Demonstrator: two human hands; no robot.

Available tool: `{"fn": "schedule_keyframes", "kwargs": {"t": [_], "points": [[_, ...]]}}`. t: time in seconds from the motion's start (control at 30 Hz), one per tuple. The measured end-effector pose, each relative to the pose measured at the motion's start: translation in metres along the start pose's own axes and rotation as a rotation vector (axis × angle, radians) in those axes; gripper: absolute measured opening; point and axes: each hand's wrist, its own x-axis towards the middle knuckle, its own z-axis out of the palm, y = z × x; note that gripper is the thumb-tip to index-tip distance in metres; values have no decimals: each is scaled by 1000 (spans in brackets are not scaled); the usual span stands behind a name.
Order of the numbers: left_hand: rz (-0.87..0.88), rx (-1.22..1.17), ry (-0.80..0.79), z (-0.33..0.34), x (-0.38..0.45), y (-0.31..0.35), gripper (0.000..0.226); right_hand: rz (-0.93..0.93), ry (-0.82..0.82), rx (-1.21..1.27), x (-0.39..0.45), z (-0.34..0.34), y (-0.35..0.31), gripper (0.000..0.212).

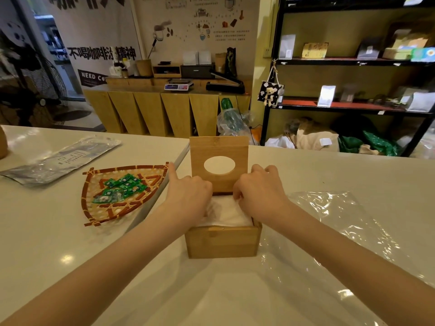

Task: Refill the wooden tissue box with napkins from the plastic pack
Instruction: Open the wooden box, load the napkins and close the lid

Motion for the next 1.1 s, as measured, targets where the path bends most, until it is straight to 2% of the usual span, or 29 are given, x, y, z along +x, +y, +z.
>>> {"fn": "schedule_keyframes", "kwargs": {"t": [0.1,0.3,0.37,0.43,0.53,0.63,0.77,0.93,1.1], "points": [[14,-67,-1,1,5,-6,25,36,-42,79,0,-4,6,24],[36,-116,83,-4,6,-8,21,-29,-6,-32,1,-2,2,17],[68,-194,82,-9,2,-15,24,-44,-1,54,1,-7,10,16],[98,-260,4,-15,-3,-23,29,-31,-89,257,-1,-16,18,20],[122,-227,-191,-19,-6,-31,47,-41,-370,402,-5,-25,20,45],[164,-166,-277,-19,-2,-31,59,-51,-411,293,-5,-19,16,53],[171,-146,-313,-18,3,-25,54,-64,-416,163,2,-15,13,55],[180,-164,-300,-10,6,-21,51,-59,-434,108,4,-14,10,45],[202,-128,-250,-11,5,-21,47,-95,-434,139,6,-13,14,53]]}}
